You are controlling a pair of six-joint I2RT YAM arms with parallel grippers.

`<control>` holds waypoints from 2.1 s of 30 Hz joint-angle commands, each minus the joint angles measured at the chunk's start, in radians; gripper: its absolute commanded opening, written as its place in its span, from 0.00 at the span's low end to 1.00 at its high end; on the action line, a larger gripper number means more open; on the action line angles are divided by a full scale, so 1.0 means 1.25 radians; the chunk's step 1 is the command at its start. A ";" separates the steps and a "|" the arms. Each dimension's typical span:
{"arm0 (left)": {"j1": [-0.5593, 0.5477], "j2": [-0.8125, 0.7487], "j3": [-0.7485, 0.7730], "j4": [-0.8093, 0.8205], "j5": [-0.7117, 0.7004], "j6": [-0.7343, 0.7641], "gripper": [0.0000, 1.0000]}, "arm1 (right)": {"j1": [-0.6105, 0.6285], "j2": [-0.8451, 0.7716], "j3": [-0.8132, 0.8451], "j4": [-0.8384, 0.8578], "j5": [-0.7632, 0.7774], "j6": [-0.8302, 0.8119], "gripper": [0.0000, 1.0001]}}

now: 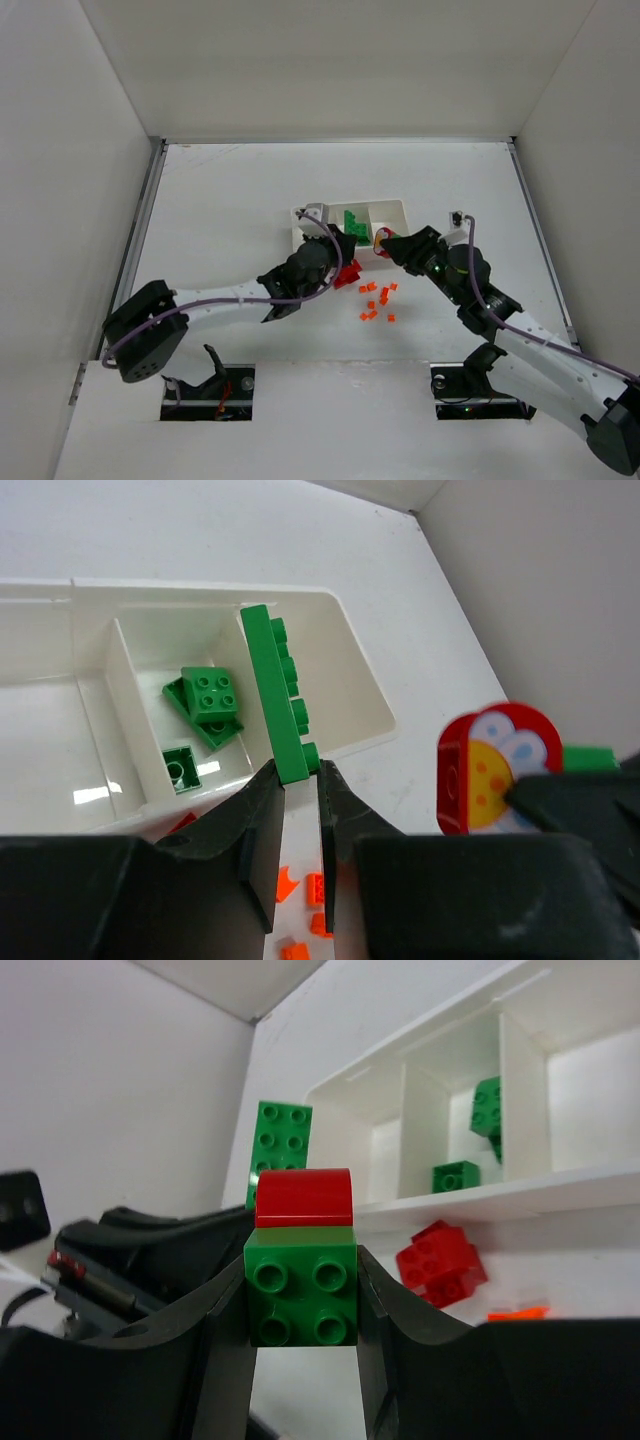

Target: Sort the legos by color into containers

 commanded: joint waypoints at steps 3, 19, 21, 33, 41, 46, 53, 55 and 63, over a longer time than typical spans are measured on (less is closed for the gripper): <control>0.068 0.114 0.090 0.011 0.087 -0.102 0.09 | -0.001 -0.041 -0.022 -0.068 0.052 -0.071 0.13; 0.133 0.210 0.158 0.010 0.189 -0.163 0.38 | 0.007 -0.008 -0.031 -0.056 0.050 -0.096 0.13; 0.136 0.198 0.148 0.010 0.189 -0.163 0.42 | 0.010 0.001 -0.022 -0.054 0.050 -0.099 0.13; 0.154 -0.008 -0.006 0.024 0.277 -0.326 0.52 | -0.001 0.056 -0.009 0.105 -0.129 -0.024 0.14; 0.182 -0.109 -0.150 0.123 0.350 -0.509 0.55 | 0.012 0.206 0.038 0.298 -0.191 0.096 0.14; 0.220 -0.129 -0.207 0.193 0.374 -0.553 0.57 | 0.032 0.300 0.054 0.407 -0.218 0.175 0.14; 0.280 -0.120 -0.258 0.314 0.410 -0.601 0.61 | 0.068 0.372 0.063 0.468 -0.220 0.215 0.14; 0.289 -0.107 -0.264 0.346 0.418 -0.612 0.61 | 0.071 0.384 0.059 0.492 -0.224 0.234 0.14; 0.300 -0.068 -0.264 0.404 0.432 -0.639 0.53 | 0.085 0.439 0.054 0.595 -0.250 0.300 0.14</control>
